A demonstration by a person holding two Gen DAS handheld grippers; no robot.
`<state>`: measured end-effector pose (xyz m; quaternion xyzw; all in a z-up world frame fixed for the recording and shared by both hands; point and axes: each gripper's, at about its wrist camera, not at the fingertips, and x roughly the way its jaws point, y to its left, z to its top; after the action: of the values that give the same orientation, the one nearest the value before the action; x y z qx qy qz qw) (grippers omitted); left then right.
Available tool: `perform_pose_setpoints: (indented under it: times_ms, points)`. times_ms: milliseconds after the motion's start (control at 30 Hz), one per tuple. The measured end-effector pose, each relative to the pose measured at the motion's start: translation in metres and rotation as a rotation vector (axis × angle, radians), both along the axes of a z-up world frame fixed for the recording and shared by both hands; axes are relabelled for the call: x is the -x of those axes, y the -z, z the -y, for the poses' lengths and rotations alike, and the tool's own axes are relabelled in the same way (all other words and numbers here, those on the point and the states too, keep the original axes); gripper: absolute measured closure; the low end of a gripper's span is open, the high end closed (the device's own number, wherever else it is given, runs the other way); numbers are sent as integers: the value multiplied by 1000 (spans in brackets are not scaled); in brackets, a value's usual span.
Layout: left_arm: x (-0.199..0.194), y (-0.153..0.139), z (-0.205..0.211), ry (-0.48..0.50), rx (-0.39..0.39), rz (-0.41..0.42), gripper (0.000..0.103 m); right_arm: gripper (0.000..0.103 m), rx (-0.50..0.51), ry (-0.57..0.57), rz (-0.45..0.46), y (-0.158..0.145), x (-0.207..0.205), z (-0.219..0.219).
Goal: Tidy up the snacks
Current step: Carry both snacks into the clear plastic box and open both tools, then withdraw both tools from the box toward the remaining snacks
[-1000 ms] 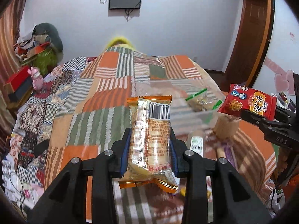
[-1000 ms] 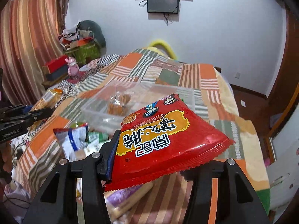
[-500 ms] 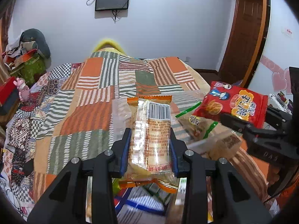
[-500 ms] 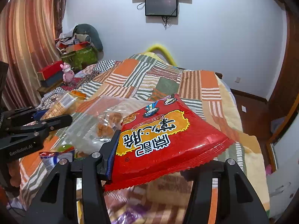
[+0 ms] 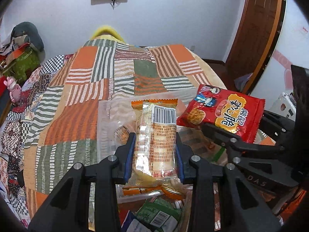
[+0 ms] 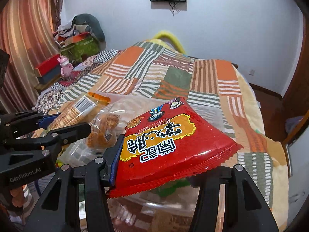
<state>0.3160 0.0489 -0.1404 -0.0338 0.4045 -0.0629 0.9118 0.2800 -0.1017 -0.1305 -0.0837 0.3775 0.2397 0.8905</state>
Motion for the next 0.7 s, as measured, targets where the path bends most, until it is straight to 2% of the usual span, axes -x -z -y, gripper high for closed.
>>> perform_pose_setpoints:
  times_ms: [233,333,400,500,700]
  points:
    - [-7,10,4,4,-26,-29,65,51,19,-9,-16,3,-4,-2]
    - [-7,10,1,-18,-22,-41,55,50,25,2,-33,2,-7,2]
    - [-5,8,-4,-45,-22,-35,39,45,18,8,-41,0,-5,8]
    - [4,1,-10,-54,7,-16,32,35,4,9,-27,-8,2,14]
    - [31,-22,-12,-44,-16,29,30,29,32,-11,45,-29,29,13]
